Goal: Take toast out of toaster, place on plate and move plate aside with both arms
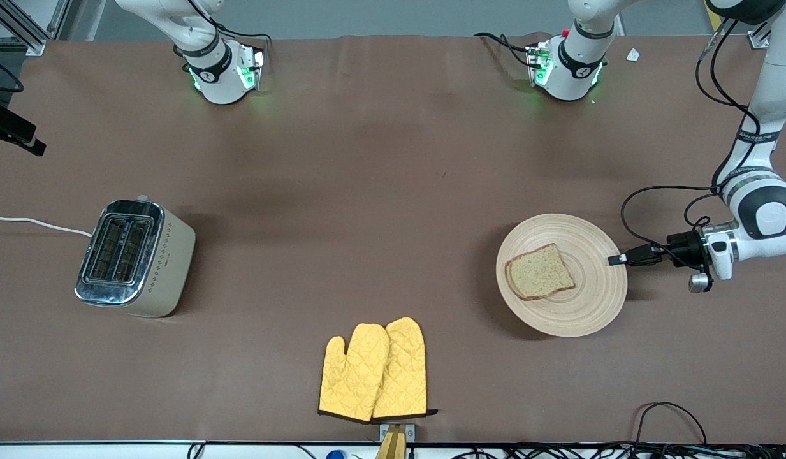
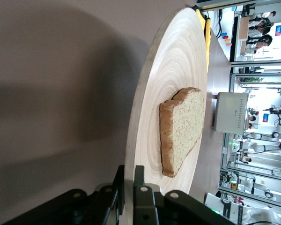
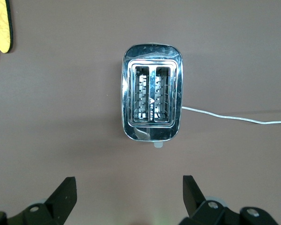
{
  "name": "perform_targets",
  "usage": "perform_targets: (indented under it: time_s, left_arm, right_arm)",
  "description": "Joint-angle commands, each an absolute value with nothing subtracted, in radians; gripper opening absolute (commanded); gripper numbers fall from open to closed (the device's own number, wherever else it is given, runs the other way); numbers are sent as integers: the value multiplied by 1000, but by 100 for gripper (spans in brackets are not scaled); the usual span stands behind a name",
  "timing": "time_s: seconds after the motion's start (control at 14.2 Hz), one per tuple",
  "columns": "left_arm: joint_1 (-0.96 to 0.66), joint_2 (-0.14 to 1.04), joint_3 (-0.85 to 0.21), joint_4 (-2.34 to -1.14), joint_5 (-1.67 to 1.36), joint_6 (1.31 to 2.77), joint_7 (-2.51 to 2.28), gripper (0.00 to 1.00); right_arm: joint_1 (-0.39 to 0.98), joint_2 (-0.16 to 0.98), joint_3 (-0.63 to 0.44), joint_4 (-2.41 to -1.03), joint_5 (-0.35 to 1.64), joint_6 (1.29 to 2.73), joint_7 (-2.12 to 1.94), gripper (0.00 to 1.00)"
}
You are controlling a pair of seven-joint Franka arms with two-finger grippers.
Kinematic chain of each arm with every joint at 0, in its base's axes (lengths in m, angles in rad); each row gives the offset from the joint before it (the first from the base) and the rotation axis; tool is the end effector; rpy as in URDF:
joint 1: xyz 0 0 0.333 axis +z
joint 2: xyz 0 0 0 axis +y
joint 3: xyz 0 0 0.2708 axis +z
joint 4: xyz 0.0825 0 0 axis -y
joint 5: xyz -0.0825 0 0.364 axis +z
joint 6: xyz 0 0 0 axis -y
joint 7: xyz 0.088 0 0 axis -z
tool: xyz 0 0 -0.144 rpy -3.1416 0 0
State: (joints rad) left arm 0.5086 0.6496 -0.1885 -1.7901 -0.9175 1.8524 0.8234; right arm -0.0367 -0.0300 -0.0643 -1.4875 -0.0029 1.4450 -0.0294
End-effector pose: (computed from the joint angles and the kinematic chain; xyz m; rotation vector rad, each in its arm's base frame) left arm 0.5607 0.0903 0.1505 2.0950 0.0613 0.0263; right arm 0.5102 -0.0526 0.5842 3.1394 -0.1129 -0.0198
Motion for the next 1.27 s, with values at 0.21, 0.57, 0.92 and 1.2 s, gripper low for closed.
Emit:
perform_targets:
  time_s: [0.21,0.57,0.92,1.2]
  left_arm:
    - [613,649,-193,-1776,-850,1805,862,1]
    - [646,676,-193,-1775,-850,1805,905,1]
    - [672,713,-195,-1775,-850,1805,966,1]
    - [698,719,-193,-1784,-850,1805,969,1]
  right_arm:
    - [1,-37,-55,-1494,-63,1436,-17,100]
    - [3,-37,-54,-1494,-60,1430,-3,100]
    - [12,-38,-52,-1496,-48,1427,2,100]
    - [29,-38,-52,-1494,-48,1430,23,100]
